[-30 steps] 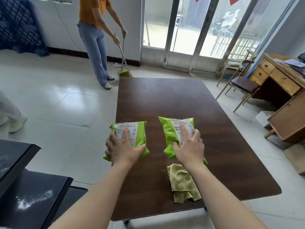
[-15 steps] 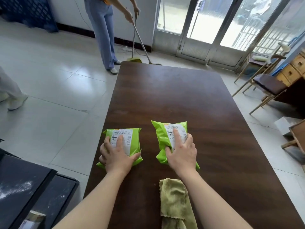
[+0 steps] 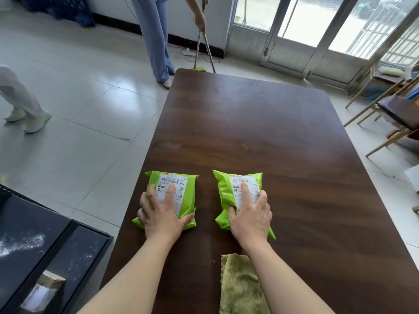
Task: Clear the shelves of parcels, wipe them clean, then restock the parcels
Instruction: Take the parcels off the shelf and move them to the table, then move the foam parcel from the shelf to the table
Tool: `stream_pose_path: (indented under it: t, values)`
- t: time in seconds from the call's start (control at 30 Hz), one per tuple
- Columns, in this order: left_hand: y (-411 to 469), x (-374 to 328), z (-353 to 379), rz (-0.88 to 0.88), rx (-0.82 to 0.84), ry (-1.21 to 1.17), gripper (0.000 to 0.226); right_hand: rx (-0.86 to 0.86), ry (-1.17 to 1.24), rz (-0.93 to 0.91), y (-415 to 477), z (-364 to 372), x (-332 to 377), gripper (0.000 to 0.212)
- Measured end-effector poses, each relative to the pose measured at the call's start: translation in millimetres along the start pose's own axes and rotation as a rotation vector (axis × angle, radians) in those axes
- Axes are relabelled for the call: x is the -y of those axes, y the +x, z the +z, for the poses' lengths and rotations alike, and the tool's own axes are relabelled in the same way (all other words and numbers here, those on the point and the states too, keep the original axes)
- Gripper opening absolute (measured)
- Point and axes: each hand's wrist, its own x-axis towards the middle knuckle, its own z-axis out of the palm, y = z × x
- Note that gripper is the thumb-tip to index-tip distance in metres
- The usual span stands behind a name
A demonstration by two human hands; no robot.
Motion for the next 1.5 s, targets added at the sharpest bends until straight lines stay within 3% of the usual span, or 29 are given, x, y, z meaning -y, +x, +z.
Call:
stream_pose_path:
  t: [0.37,0.67,0.83,0.97,1.5]
  values:
    - [-3.1,5.1,-0.2,0.010,0.102,0.079,0.102,0.123,0.001,0.012,3.8,16.9,-3.8,0.084]
    - [1.8,-8.1,-34.8,-0.036,0.162,0.132,0.080,0.168,-0.014,-0.018,4.2,-12.2,4.0,0.086]
    - [-1.8,-14.3,-71.8,0.006,0.051,0.077,0.058,0.140,-0.007,-0.099,-2.8,-43.8,15.4,0.077]
    - [-11.1,-18.0,-108.1,0.050,-0.021,-0.118,0.046,0.067,-0.008,-0.207,-12.6,-75.4,28.6,0.056]
    - [-98.0,46.5,-264.0,-0.034,-0.299,-0.503,0.034,-0.055,0.358,-0.682,-99.2,-198.4,143.1,0.031]
